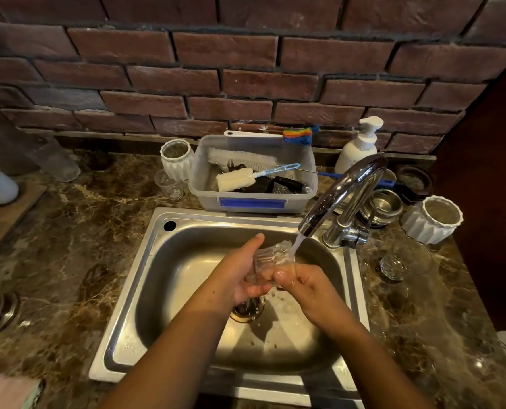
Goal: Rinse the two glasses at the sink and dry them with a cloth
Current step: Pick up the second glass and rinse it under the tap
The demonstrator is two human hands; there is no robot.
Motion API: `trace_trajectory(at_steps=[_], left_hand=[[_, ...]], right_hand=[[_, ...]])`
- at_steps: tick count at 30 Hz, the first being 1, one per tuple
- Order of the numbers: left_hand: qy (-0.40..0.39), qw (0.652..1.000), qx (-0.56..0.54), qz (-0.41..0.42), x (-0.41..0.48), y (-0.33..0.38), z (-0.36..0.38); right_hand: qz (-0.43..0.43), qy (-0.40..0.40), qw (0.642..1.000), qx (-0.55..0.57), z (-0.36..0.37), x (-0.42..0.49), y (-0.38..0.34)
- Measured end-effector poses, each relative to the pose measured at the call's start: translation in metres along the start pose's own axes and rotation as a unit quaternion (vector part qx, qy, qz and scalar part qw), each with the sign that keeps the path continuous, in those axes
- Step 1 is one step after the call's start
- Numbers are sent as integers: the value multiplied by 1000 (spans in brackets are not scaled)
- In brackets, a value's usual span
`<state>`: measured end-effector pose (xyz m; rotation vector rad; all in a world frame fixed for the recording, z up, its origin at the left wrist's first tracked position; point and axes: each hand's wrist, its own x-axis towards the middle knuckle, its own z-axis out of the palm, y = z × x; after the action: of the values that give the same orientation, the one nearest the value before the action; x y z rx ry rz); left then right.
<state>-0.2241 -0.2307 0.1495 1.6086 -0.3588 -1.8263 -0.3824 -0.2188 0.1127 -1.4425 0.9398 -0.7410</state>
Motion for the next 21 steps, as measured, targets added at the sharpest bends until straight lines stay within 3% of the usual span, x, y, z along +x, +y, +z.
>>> trace_trajectory(at_steps=[3,5,7,9,12,15,18,21], left_hand=[[61,983,73,157,8,-14,7],[76,938,167,293,10,-24,6],[55,911,203,354,12,-30,1],[36,937,142,318,12,-28,0],[34,988,50,142,7,-15,6],[24,1000,-11,0,-3,-2,5],[55,996,36,55,-2,-3,9],[72,950,142,269,3,-15,8]], right_hand=[[60,34,994,87,9,1,-8],[156,71,953,248,13,4,-11],[208,104,915,329,12,8,-12],[189,98,934,287,11,9,-13],[95,62,991,75,9,5,-14],[9,5,1000,-17,4,2,-11],[6,16,1000,-18,6,2,-12],[72,41,991,101,9,2,-17]])
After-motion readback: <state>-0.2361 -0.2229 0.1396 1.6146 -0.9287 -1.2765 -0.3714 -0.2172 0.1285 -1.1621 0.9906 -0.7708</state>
